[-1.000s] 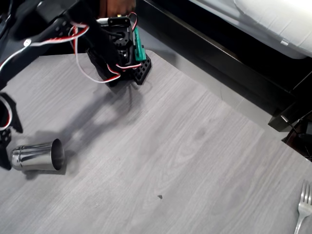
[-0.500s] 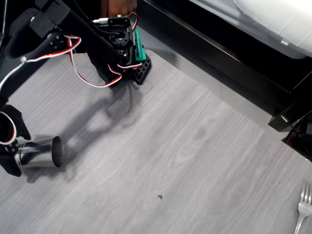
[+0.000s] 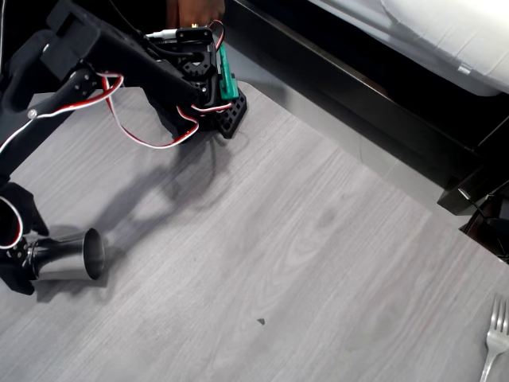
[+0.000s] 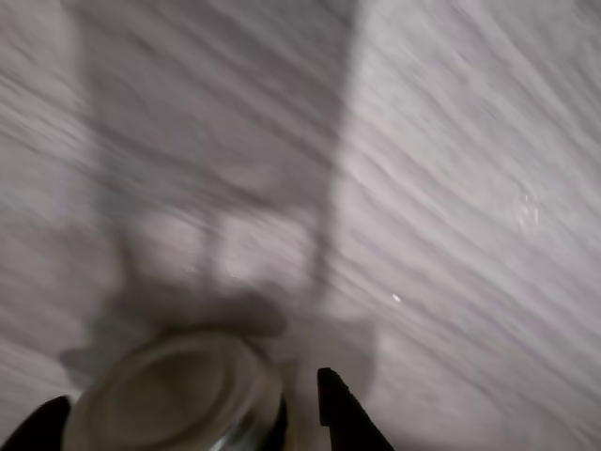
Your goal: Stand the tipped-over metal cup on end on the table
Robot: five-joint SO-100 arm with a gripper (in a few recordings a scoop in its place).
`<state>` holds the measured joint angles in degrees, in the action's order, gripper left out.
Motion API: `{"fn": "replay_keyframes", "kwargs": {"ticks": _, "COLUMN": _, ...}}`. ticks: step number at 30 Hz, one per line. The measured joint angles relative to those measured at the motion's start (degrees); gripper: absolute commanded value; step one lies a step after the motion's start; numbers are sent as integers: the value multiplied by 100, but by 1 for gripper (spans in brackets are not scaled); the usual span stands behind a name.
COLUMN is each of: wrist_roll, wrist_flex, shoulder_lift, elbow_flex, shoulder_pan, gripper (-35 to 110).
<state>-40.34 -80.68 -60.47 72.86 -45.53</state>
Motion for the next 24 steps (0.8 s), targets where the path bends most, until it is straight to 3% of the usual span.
{"fn": "replay_keyframes", "kwargs": {"ticks": 7, "wrist_roll": -70, "wrist_flex": -35, "shoulder_lift": 53, "elbow_flex": -53, "shoulder_pan": 149, "gripper": 0}}
{"fn": "replay_keyframes", "kwargs": {"ticks": 24, "wrist_roll": -70, "wrist_flex": -334, "shoulder_lift": -352, "elbow_flex": -114, "shoulder_pan": 211, "gripper": 0}}
